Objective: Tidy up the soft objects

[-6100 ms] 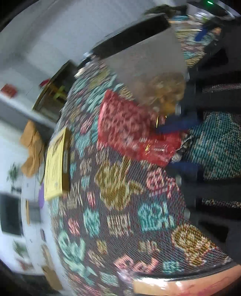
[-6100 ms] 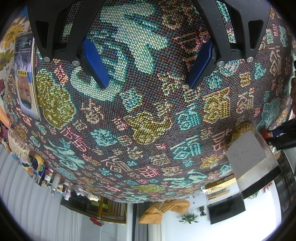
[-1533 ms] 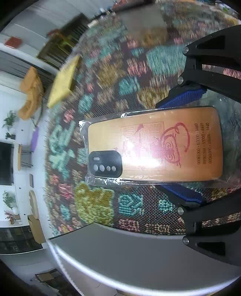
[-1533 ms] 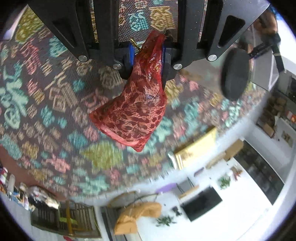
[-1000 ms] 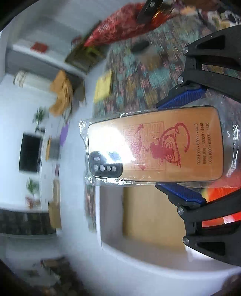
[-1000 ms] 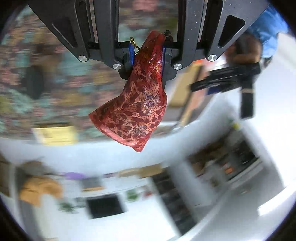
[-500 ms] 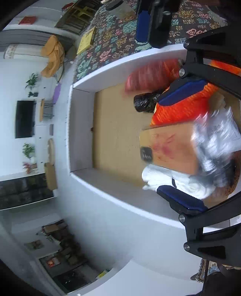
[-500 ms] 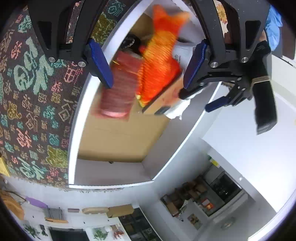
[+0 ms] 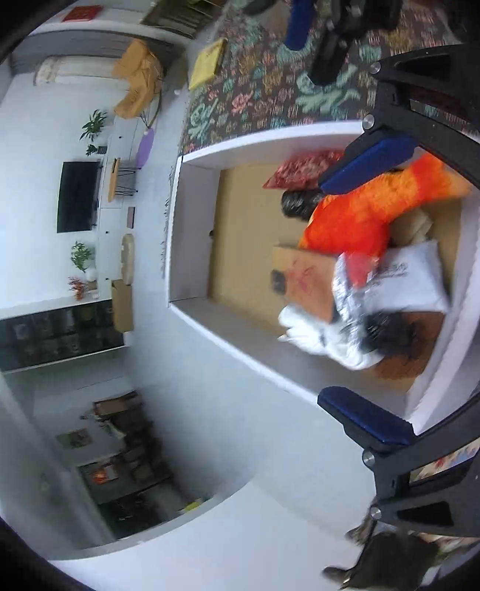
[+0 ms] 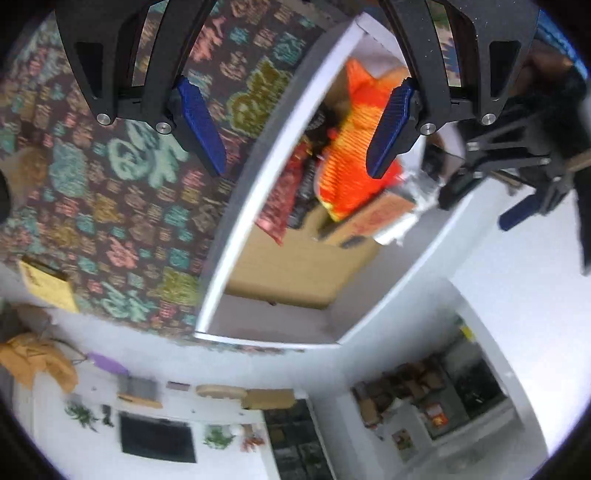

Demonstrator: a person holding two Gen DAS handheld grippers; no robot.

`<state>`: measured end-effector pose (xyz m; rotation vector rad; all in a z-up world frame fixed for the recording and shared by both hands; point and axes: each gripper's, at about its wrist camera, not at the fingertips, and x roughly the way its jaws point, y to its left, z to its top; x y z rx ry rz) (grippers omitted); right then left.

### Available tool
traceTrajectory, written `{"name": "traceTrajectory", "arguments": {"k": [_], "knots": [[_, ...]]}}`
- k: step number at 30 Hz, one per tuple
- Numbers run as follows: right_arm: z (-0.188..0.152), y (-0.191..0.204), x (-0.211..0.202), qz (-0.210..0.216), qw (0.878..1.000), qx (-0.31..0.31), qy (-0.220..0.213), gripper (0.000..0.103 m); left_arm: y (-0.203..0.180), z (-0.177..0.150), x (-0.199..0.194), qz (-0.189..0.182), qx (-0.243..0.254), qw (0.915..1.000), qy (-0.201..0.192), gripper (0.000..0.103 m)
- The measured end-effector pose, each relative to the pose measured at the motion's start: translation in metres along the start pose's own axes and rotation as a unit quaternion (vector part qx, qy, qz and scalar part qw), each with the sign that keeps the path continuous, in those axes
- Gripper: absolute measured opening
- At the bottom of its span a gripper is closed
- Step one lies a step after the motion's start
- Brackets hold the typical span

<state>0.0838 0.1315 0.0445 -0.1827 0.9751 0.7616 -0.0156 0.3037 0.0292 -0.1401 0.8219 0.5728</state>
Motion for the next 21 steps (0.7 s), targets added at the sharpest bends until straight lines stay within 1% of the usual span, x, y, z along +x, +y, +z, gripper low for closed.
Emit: {"name": "traceTrajectory", "arguments": {"k": [3, 5, 8, 11, 15, 21], "knots": [[-0.005, 0.006, 0.0, -0.025, 1.0, -0.011, 0.014, 0.081, 0.001, -0.008, -0.001, 0.027, -0.01, 0.9995, 0.013, 0.103], [-0.007, 0.013, 0.001, -0.039, 0.999, -0.024, 0.02, 0.081, 0.003, -0.012, -0.001, 0.023, -0.009, 0.9996, 0.016, 0.103], [-0.009, 0.023, 0.002, -0.045, 0.998, -0.034, 0.02, 0.081, 0.007, -0.016, -0.003, 0.023, -0.014, 0.9995, 0.018, 0.103], [-0.011, 0.033, 0.005, -0.05, 0.998, -0.045, 0.019, 0.081, 0.011, -0.019, -0.008, 0.019, -0.013, 0.9996, 0.013, 0.103], [-0.013, 0.043, 0.008, -0.065, 0.996, -0.064, 0.019, 0.081, 0.018, -0.018, -0.015, 0.009, -0.025, 0.9996, 0.004, 0.103], [-0.016, 0.051, 0.009, -0.067, 0.995, -0.074, 0.02, 0.081, 0.021, -0.018, -0.019, 0.023, -0.027, 0.9994, -0.006, 0.103]]}}
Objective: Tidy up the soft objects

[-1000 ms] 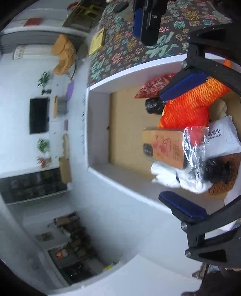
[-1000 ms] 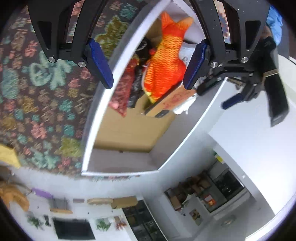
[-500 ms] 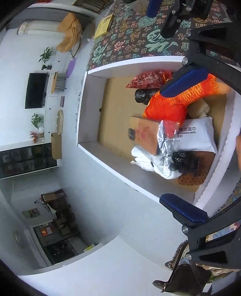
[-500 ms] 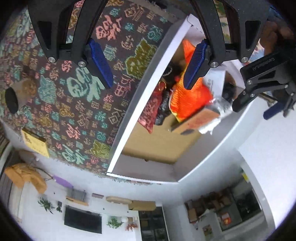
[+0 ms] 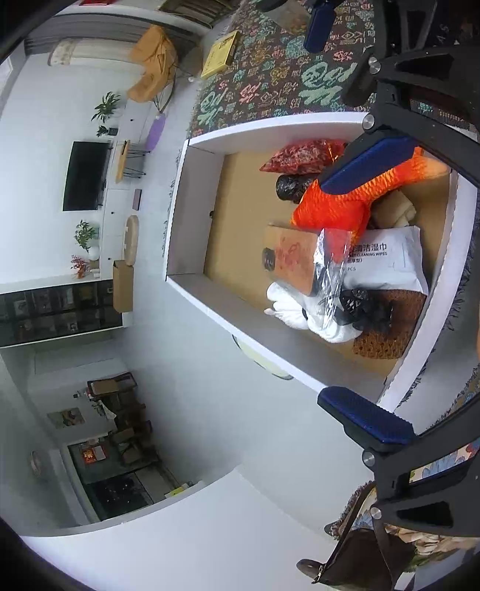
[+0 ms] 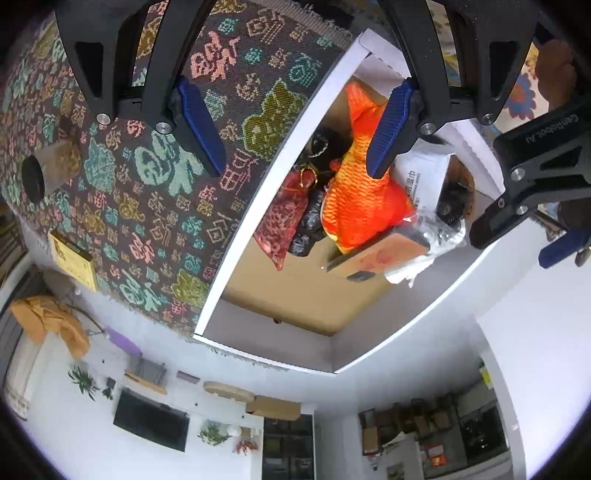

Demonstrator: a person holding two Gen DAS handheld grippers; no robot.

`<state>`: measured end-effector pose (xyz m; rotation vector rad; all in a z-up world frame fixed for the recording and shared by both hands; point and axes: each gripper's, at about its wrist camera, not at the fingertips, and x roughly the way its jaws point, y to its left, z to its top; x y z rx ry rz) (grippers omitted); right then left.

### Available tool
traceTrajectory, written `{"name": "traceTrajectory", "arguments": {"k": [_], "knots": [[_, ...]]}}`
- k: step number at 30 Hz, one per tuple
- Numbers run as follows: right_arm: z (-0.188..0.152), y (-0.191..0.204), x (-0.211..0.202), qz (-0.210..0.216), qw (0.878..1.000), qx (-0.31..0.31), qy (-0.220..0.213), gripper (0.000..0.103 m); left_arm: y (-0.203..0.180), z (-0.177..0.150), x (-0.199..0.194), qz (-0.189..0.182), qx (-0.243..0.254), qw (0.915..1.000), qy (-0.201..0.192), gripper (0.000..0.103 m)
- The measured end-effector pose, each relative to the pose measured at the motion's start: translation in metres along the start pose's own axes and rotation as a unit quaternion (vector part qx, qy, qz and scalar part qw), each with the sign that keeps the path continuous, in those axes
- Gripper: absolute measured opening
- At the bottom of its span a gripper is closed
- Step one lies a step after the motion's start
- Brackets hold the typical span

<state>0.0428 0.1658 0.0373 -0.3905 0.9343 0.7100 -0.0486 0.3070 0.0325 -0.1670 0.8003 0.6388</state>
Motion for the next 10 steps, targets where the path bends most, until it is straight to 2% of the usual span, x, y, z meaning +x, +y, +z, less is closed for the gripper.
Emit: {"name": "traceTrajectory", "arguments": {"k": [3, 6, 10], "knots": [[-0.001, 0.003, 0.0, 0.001, 1.0, -0.004, -0.002, 0.081, 0.001, -0.001, 0.002, 0.001, -0.001, 1.0, 0.005, 0.103], [-0.001, 0.006, 0.001, 0.002, 1.0, -0.003, -0.001, 0.081, 0.007, -0.002, 0.003, -0.017, -0.011, 0.9997, 0.015, 0.103], [-0.003, 0.007, -0.003, 0.011, 1.0, 0.003, -0.01, 0.081, 0.011, -0.006, -0.003, -0.018, -0.015, 0.9997, -0.002, 0.103]]}}
